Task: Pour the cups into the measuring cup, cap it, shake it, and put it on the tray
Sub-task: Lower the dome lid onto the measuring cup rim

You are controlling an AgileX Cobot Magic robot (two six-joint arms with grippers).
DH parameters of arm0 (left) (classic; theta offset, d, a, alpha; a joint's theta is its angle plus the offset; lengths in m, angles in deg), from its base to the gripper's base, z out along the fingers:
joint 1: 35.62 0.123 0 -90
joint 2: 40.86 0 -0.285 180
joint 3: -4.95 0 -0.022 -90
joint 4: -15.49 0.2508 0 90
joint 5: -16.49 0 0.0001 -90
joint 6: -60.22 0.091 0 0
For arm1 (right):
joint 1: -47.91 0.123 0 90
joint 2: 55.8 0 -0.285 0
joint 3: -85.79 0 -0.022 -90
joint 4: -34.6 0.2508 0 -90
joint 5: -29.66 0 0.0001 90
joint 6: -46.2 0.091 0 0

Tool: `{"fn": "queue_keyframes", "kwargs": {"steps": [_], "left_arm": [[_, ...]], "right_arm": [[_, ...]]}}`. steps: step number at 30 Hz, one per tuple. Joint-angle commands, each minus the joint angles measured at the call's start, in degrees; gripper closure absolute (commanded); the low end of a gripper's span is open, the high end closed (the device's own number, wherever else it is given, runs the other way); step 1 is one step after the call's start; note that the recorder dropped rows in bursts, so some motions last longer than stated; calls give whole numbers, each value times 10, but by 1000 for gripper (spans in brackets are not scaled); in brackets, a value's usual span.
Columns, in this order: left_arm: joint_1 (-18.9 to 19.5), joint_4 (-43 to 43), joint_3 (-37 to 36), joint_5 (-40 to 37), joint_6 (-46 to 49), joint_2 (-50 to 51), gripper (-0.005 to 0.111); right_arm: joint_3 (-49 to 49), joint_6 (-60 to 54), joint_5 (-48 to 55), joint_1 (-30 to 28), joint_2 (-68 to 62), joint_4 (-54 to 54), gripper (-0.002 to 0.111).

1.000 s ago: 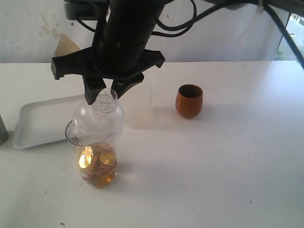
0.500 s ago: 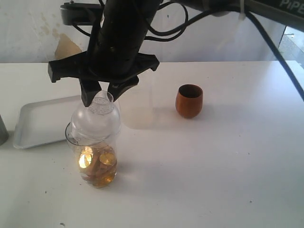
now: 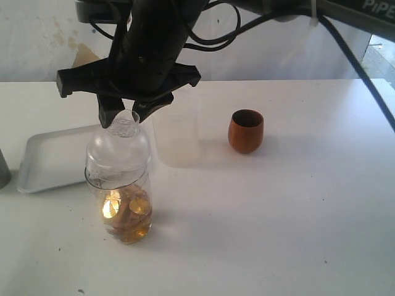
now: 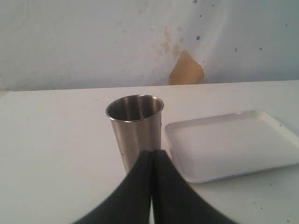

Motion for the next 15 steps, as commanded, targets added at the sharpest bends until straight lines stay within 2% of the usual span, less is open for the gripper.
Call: {"fn": "queue_keyframes", "kwargs": {"steps": [1, 15], "left_arm": [[-3, 5, -3, 7, 1, -3, 107], [-3, 5, -3, 7, 1, -3, 107]], "right_arm": [[5, 2, -11, 0, 2, 0, 108], [2, 2, -18, 21, -2, -6, 108]]}}
